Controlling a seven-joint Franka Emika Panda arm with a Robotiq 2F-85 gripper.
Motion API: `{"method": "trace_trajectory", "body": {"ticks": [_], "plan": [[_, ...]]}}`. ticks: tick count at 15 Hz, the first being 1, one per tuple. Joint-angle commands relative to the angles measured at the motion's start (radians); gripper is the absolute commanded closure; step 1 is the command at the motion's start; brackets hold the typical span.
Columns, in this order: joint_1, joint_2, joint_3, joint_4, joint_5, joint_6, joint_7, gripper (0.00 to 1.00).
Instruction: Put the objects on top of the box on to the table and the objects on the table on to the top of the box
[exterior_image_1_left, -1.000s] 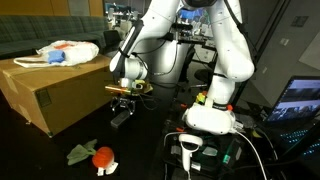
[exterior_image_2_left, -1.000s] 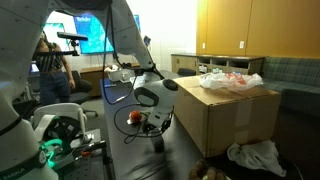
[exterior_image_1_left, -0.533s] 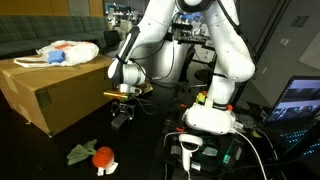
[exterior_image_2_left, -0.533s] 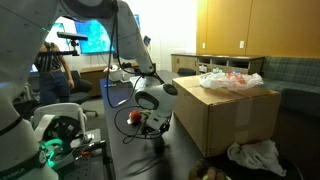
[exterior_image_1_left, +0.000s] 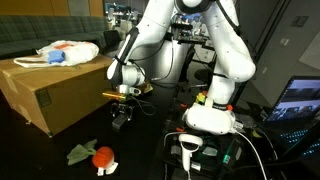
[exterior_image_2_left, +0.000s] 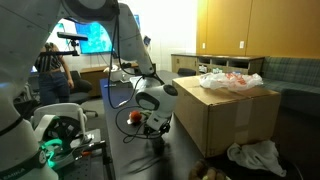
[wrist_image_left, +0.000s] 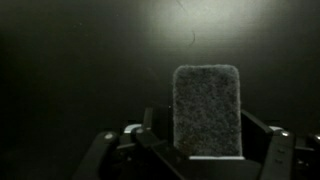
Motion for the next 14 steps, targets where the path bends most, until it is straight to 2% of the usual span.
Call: {"method": "trace_trajectory", "body": {"ticks": [1, 3, 5, 9, 14], "plan": [[0.041, -0.001, -0.042, 0.008, -0.032, 0.007, 0.043, 0.49], [0.058, -0.015, -0.063, 0.002, -0.066, 0.002, 0.059, 0.65], [0.077, -0.035, -0.086, -0.006, -0.130, -0.015, 0.087, 0.68], [0.113, -0.067, -0.109, -0.024, -0.275, -0.023, 0.146, 0.68], [0.146, -0.204, -0.139, -0.123, -0.566, -0.050, 0.116, 0.68]]}}
